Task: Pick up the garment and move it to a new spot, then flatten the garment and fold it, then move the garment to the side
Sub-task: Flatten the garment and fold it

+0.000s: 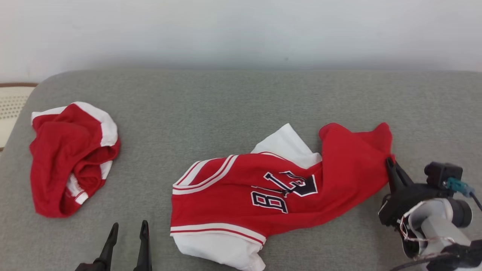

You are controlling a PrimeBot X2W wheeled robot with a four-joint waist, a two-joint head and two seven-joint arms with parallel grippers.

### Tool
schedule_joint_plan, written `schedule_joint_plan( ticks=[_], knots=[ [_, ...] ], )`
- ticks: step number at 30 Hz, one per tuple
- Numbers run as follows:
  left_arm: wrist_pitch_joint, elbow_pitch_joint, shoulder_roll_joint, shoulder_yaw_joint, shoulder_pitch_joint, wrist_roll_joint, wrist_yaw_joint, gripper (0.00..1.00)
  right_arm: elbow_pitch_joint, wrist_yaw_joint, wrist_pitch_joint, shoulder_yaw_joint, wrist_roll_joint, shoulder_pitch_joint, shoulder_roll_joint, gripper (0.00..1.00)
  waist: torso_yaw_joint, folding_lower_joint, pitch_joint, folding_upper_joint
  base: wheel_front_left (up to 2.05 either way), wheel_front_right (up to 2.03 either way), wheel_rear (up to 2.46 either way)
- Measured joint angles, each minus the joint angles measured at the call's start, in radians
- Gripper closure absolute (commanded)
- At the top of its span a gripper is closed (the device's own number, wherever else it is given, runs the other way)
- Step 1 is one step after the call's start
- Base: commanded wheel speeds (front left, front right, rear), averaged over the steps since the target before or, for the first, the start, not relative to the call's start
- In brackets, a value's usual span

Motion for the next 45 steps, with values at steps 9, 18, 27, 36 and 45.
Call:
schedule_joint_plan(
  ticks=[9, 18, 27, 36, 45],
  knots=[
    [0.000, -0.002, -0.001, -0.010, 0.008, -0.002, -0.001, 0.00, -0.115, 0.000, 0.032, -0.042, -0.008, 0.091, -0.017, 1.00, -0.049, 0.0000, -0.034, 0.0000, 0.00, 0.00, 0.00],
    [0.000, 0.000, 0.000, -0.013, 0.033, -0.005, 0.005, 0.00, -0.291, 0.000, 0.119, -0.167, -0.045, 0.290, -0.013, 1.00, -0.063, 0.0000, -0.069, 0.0000, 0.00, 0.00, 0.00],
    [0.000, -0.001, 0.000, -0.007, 0.042, -0.011, 0.008, 0.00, -0.534, 0.000, 0.293, -0.309, -0.123, 0.527, 0.067, 1.00, -0.082, 0.0000, -0.077, 0.0000, 0.00, 0.00, 0.00],
    [0.000, 0.002, -0.001, -0.005, 0.042, -0.012, 0.007, 0.00, -0.634, 0.000, 0.350, -0.432, -0.267, 0.598, 0.125, 0.00, -0.089, 0.0001, -0.082, 0.0000, 0.00, 0.00, 0.00],
    [0.000, -0.002, -0.001, 0.007, 0.045, -0.012, 0.008, 0.00, -0.716, 0.000, 0.298, -0.464, -0.343, 0.589, 0.160, 0.00, -0.090, 0.0001, -0.097, 0.0000, 0.00, 0.00, 0.00]
  ],
)
